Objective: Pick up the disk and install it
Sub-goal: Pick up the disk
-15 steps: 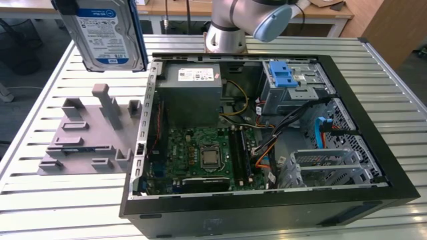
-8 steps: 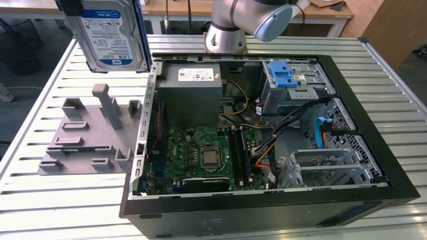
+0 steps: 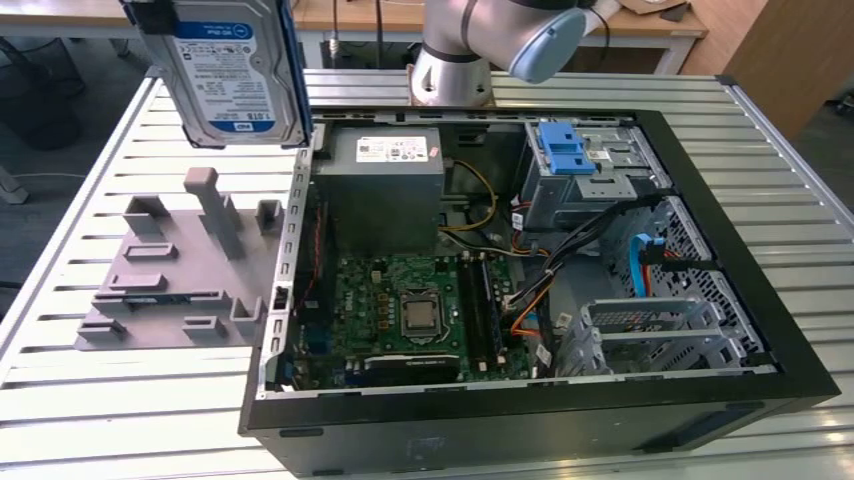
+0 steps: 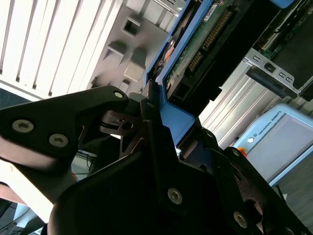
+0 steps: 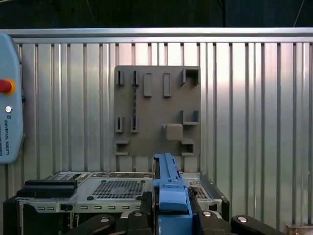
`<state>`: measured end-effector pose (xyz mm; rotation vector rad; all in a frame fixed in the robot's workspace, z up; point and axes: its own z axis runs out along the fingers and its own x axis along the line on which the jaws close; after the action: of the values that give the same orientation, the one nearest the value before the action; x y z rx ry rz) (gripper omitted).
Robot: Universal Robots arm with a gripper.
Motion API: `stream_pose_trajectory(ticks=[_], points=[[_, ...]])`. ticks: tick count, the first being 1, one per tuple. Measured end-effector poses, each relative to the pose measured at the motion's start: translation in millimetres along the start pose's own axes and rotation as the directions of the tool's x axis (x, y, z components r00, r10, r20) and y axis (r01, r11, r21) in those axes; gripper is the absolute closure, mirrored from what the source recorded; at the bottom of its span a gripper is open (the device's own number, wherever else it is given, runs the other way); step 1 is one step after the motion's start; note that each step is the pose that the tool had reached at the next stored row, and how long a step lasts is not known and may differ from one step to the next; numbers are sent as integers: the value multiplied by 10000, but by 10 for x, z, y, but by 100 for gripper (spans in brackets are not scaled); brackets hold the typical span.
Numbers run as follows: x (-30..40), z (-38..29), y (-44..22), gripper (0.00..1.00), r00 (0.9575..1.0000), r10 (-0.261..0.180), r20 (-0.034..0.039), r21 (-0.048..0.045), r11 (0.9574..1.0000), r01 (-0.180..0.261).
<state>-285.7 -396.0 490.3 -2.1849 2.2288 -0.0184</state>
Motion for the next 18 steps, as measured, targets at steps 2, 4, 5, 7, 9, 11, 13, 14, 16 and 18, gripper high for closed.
stream_pose_trajectory(ticks=[2, 4, 5, 7, 9, 11, 13, 14, 16, 18], points=[[10, 1, -21, 64, 10000, 1, 0, 0, 10000, -1], [20, 0, -43, 64, 10000, 1, 0, -1, 10000, -1], [26, 1, -55, 64, 10000, 0, 0, 0, 10000, 0], [38, 1, -76, 64, 10000, 1, 0, -1, 10000, -1], [57, 2, -100, 64, 10000, 1, 0, -2, 10000, -1], [78, 3, -123, 64, 10000, 1, 0, -2, 10000, -1], [97, 2, -146, 64, 10000, 2, -1, -3, 10000, -2], [106, 3, -157, 64, 10000, 2, 0, -3, 10000, -2], [123, 3, -178, 64, 10000, 3, -1, -4, 10000, -3], [137, 3, -199, 64, 10000, 3, -1, -5, 10000, -3]])
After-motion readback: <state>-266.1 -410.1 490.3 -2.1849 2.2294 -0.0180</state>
